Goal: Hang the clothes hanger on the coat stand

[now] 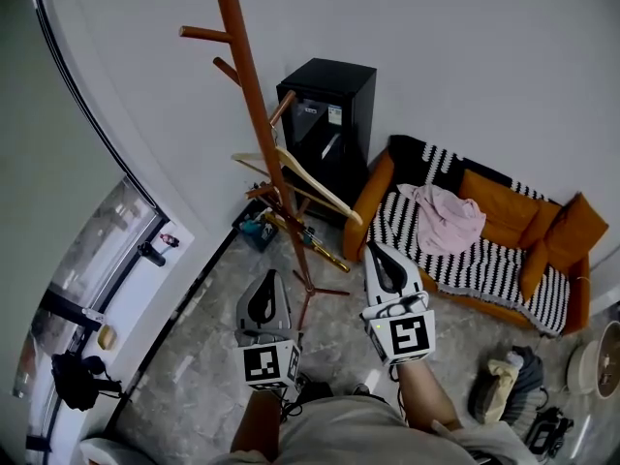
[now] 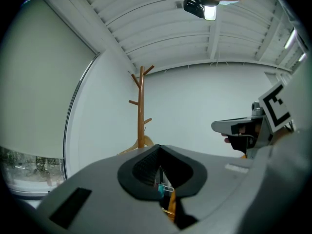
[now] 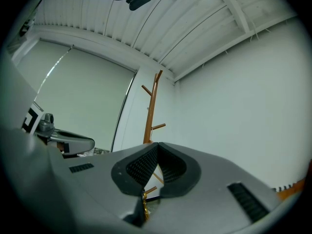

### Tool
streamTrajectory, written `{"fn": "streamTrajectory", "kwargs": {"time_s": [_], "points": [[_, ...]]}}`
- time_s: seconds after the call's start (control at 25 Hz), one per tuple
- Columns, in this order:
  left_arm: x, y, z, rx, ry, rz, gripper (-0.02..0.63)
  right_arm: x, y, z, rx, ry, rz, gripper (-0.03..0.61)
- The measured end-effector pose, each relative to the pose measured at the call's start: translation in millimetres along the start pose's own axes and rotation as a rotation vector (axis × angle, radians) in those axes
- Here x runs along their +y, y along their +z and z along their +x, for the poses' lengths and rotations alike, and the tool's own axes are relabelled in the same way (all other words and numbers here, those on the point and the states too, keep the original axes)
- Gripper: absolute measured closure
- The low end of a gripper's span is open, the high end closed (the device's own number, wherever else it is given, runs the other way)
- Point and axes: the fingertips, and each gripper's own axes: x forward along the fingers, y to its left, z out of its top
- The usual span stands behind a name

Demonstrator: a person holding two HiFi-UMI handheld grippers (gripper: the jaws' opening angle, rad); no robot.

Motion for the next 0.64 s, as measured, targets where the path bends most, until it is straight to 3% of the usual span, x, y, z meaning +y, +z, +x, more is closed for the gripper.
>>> {"fn": "streamTrajectory", "kwargs": {"time_s": [0.64], "points": [[6.4, -0.6, 6.1, 0.009, -0.003, -0.024, 0.604, 12.5, -0.4, 9.3, 0.001, 0.051, -0.025, 0.574]]}}
